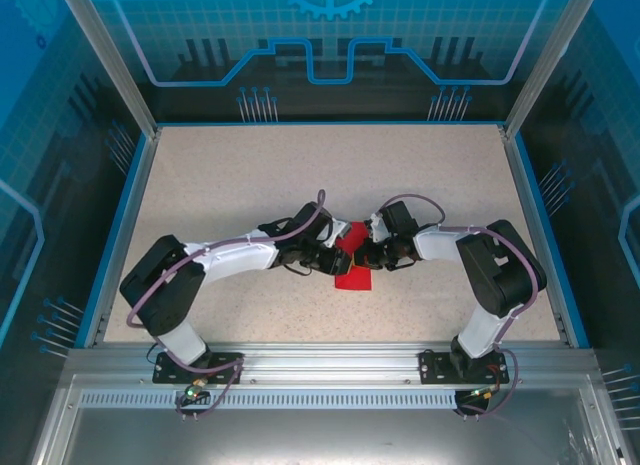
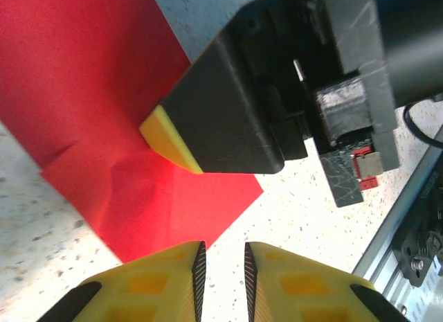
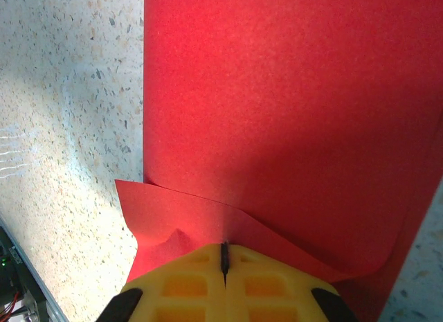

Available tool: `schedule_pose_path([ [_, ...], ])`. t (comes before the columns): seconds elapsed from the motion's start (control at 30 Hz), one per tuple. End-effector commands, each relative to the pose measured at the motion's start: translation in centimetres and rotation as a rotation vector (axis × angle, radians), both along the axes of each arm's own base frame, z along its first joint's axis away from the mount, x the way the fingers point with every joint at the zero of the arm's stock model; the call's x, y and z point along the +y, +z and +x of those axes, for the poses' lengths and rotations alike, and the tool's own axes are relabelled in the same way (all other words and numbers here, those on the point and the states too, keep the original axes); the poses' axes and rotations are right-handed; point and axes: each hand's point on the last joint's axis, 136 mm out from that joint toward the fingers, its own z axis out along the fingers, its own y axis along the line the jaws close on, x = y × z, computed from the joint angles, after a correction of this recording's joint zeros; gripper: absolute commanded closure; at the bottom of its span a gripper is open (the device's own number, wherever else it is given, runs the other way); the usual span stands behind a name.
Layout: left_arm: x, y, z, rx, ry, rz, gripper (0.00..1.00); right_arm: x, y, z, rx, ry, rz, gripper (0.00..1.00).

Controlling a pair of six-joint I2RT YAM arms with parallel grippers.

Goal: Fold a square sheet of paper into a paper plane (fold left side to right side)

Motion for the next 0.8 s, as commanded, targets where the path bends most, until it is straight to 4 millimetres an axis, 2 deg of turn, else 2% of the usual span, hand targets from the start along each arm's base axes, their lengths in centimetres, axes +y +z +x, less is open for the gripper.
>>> schedule_pose_path([
  [0.0, -0.9, -1.4, -1.4, 0.087, -0.031, -0.043, 0.76, -1.3, -2.1, -1.6, 0.074, 0.001, -0.088, 0.98],
  [0.27, -0.7, -3.7, -1.7, 0.121, -0.026, -0.014, 0.76, -1.5, -2.3, -1.8, 0.081, 0.005, -0.095, 0.98],
  [0.5, 0.3, -5.7, -2.0, 0.138, -0.013, 0.044, 0.77, -1.6, -2.3, -1.8, 0.079, 0.009, -0.107, 0.98],
  [0.77, 1.4, -7.1, -2.3, 0.146, 0.008, 0.094, 0.78, -1.8, -2.3, -1.8, 0.079, 0.014, -0.121, 0.98],
])
